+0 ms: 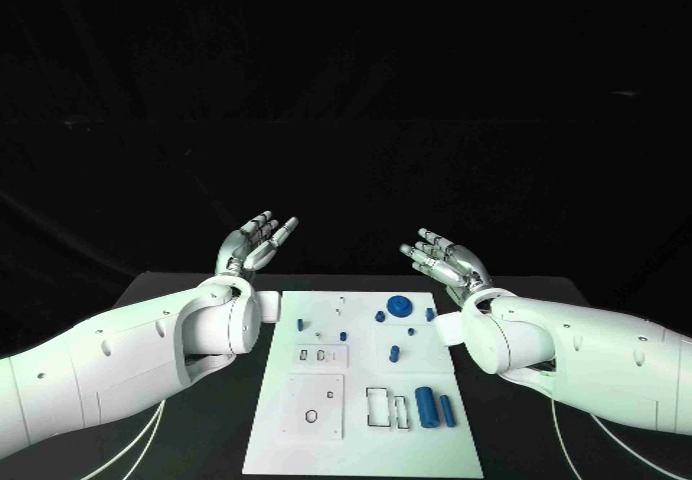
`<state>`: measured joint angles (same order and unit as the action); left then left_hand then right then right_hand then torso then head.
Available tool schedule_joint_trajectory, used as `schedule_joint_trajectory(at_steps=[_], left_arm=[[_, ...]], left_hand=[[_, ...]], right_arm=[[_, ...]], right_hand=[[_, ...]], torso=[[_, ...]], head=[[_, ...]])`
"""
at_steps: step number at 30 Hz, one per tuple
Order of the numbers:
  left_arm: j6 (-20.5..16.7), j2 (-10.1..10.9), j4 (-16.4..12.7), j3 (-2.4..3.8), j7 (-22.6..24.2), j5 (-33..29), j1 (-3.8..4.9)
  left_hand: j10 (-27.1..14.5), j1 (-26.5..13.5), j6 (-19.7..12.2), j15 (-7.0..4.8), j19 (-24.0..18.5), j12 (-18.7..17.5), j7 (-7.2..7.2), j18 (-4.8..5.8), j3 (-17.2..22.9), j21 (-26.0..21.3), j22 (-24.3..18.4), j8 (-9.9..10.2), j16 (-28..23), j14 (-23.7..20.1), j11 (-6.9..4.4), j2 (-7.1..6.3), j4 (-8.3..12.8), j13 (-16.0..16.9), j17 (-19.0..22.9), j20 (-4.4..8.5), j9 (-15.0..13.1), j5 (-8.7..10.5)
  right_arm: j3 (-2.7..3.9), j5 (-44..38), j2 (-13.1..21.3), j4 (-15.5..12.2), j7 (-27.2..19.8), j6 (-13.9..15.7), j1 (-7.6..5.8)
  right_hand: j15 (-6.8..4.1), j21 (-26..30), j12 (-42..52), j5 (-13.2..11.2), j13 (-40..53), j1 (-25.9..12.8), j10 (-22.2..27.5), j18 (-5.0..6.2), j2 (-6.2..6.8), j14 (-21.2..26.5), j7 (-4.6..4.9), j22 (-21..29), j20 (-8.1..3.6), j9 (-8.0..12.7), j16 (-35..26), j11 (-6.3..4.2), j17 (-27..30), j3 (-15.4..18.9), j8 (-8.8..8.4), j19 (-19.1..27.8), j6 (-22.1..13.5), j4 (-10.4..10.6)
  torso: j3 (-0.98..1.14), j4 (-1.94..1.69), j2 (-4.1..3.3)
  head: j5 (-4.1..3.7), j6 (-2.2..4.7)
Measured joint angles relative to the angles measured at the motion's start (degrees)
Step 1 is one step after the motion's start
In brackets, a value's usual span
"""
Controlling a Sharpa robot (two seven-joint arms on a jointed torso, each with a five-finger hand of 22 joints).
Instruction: Assemble the parts on the task board
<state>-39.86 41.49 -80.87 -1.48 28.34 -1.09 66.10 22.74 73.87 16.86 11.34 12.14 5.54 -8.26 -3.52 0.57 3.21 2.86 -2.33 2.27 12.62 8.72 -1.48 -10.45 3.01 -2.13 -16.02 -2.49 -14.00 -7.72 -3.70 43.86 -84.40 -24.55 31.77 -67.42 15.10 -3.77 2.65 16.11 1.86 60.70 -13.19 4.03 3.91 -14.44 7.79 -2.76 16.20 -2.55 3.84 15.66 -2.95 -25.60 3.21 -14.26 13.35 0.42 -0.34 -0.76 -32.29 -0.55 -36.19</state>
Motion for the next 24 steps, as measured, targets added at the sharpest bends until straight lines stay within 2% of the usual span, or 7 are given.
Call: schedule_joint_trajectory(at_steps=[3,5,7,8,11,17,24], left_arm=[[0.49,-0.01,0.00,-0.01,-0.05,-0.06,-0.03],[0.71,-0.01,0.01,-0.01,-0.07,-0.09,-0.03],[0.91,-0.01,0.02,-0.01,-0.09,-0.12,-0.03],[0.98,-0.01,0.02,-0.01,-0.10,-0.13,-0.03],[2.48,1.63,-0.74,0.02,-0.17,-0.15,0.34],[5.05,2.39,-1.28,-0.03,-0.62,-0.08,0.46],[8.02,4.12,-3.88,0.02,-1.33,0.67,1.34]], left_hand=[[1.97,1.90,1.58,0.32,1.17,1.29,-0.07,-0.01,0.24,0.77,0.46,-0.38,1.11,2.54,0.51,0.03,-0.24,0.24,-0.56,-0.26,-0.27,-0.51],[4.01,3.02,3.73,0.55,2.55,2.47,-0.20,-1.31,0.37,1.58,0.91,-1.05,2.35,5.02,1.00,0.11,-0.37,0.39,-1.11,-0.31,-0.69,-0.91],[6.75,4.07,7.04,0.81,4.81,3.85,-0.39,-1.46,0.42,2.88,1.62,-2.10,4.27,9.02,1.64,0.19,-0.37,0.57,-1.92,-0.39,-1.35,-1.01],[8.39,4.56,9.18,0.85,6.35,4.61,-0.54,-2.32,0.65,3.77,2.08,-2.78,5.54,11.59,2.04,0.27,-0.13,0.65,-2.45,-0.42,-1.76,-1.27],[13.62,5.77,15.84,0.68,11.13,6.54,-1.14,-3.19,1.21,6.55,3.47,-5.00,9.16,19.03,3.04,0.50,0.10,0.73,-3.98,-0.43,-3.04,-1.31],[21.61,7.38,23.50,-0.24,17.42,7.99,-2.38,-4.92,2.04,10.25,4.97,-8.05,13.05,27.55,3.23,0.02,0.37,0.74,-5.71,-0.39,-4.55,-1.31],[27.58,8.45,28.12,-1.40,22.98,7.69,-3.19,-5.80,3.09,13.01,5.65,-9.89,14.97,33.72,2.65,-0.46,0.08,0.74,-6.85,-0.13,-5.40,-1.53]], right_arm=[[-1.00,-1.41,-0.13,0.81,1.24,-3.68,-0.96],[-1.39,-2.15,-0.19,1.16,1.86,-5.53,-1.40],[-1.62,-2.86,-0.24,1.39,2.48,-7.29,-1.69],[-1.68,-3.12,-0.24,1.45,2.71,-7.92,-1.76],[-1.69,-13.23,-0.34,4.50,4.08,-7.44,-2.63],[-1.47,-30.46,-0.07,5.64,7.76,-6.08,-3.55],[-1.37,-46.11,-0.52,6.22,13.48,-6.34,-5.11]], right_hand=[[-0.78,-2.54,2.50,-0.51,0.91,3.48,-10.41,1.10,0.65,-9.72,0.59,-1.22,0.12,-1.74,3.30,-0.46,-1.90,-1.16,3.04,-6.67,8.68,-2.80],[-1.53,-4.28,3.78,-1.05,1.24,5.28,-16.87,2.17,1.06,-15.63,1.04,-1.99,0.16,-2.88,5.17,-0.97,-2.93,-1.86,5.06,-11.71,14.53,-4.60],[-2.35,-5.83,4.63,-1.51,1.41,6.64,-22.53,3.14,1.39,-20.81,1.57,-2.57,0.16,-3.80,6.63,-1.59,-3.75,-2.48,6.78,-16.44,19.56,-6.22],[-2.73,-6.43,4.94,-1.73,1.49,7.03,-24.92,3.53,1.62,-22.99,1.87,-2.78,0.15,-4.17,7.20,-1.91,-4.06,-2.72,7.47,-18.46,21.65,-6.89],[-3.90,-7.89,5.20,-2.30,1.60,8.04,-31.64,4.50,2.07,-29.19,2.78,-3.15,-0.02,-5.13,8.53,-2.91,-4.94,-3.50,9.21,-24.15,27.31,-8.80],[-5.33,-9.04,5.20,-3.00,1.73,8.54,-38.78,4.84,2.58,-35.91,3.87,-3.18,-0.61,-6.19,9.40,-4.18,-6.00,-4.16,10.75,-30.31,33.23,-10.79],[-6.54,-9.65,4.27,-3.58,1.81,8.69,-43.91,5.72,2.73,-40.78,4.94,-3.18,-1.36,-7.19,9.71,-5.28,-6.97,-4.13,11.54,-34.69,37.21,-11.89]], torso=[[-0.02,-0.02,0.00],[-0.02,-0.02,-0.01],[-0.02,-0.02,-0.01],[-0.02,-0.02,-0.01],[-0.10,0.01,-0.54],[-0.15,-0.03,-1.66],[-0.16,-0.34,-3.23]], head=[[0.00,-0.01],[0.00,-0.01],[0.00,-0.01],[0.00,-0.01],[-0.25,-0.53],[-0.46,-1.17],[-0.86,-1.27]])
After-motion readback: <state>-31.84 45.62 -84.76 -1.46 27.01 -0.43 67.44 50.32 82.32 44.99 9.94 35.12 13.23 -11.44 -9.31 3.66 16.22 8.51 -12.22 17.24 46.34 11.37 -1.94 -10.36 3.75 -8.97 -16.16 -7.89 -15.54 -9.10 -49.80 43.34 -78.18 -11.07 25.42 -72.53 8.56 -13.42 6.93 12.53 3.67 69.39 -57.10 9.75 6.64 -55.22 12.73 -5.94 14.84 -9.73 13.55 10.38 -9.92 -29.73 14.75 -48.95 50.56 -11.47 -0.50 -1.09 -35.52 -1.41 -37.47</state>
